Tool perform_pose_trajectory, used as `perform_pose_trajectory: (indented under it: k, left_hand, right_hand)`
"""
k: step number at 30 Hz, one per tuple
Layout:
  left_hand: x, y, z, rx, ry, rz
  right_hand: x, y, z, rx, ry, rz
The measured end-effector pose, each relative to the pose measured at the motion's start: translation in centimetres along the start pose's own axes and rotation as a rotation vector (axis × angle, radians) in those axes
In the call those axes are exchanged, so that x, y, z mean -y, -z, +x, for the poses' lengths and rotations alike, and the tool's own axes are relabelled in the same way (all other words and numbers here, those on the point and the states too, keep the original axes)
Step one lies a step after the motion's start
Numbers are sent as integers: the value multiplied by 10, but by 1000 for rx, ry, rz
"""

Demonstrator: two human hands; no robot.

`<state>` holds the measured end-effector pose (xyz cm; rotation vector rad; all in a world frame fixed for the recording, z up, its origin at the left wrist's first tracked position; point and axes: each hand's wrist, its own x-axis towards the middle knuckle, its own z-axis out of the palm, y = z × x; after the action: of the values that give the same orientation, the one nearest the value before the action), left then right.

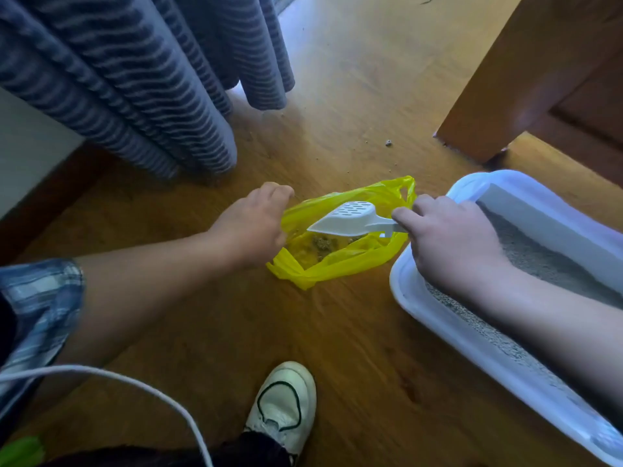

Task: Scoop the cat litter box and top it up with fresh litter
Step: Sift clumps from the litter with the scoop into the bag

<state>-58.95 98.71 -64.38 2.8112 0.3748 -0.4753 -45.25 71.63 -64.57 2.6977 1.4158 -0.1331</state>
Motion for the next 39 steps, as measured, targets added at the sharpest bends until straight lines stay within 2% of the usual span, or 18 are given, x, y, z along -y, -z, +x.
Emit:
perform_pose_trajectory:
  k: [3,9,13,16,19,22,24,27,29,32,39]
  left_hand:
    - [-7,-2,2,-3,-45,12]
    - [-59,3,26,-53,-158,-27]
    - [-122,-4,46,-64,-315,-40]
    - [-164,-18,57,-44,-470,-31]
    - [-193,-32,64,-31,-609,4]
    - [-211,-42,71,-43,-619,66]
    - [-217,-47,74,-18,-603,113]
    - [-220,-57,73,-35,-665,168]
    - [-220,-60,72,-81,-711,166]
    - [-217,-61,73,-122,-748,166]
    - [-206,-69,75,7,-654,97]
  right_hand:
    - [-2,2,-3,8,-60,70]
    - [-47,14,-28,-40,-422,656]
    - [-91,18,-67,-102,-664,698]
    - [-115,15,-107,-96,-775,677]
    - [-130,9,-146,-49,-808,657]
    - [-141,4,-180,75,-801,630]
    - [-146,1,-195,268,-769,566]
    - [-145,-7,-205,688,-652,333]
    - [-141,-16,-207,807,-571,233]
    - [-135,-28,-204,818,-559,235]
    - [-111,-46,-178,779,-570,301]
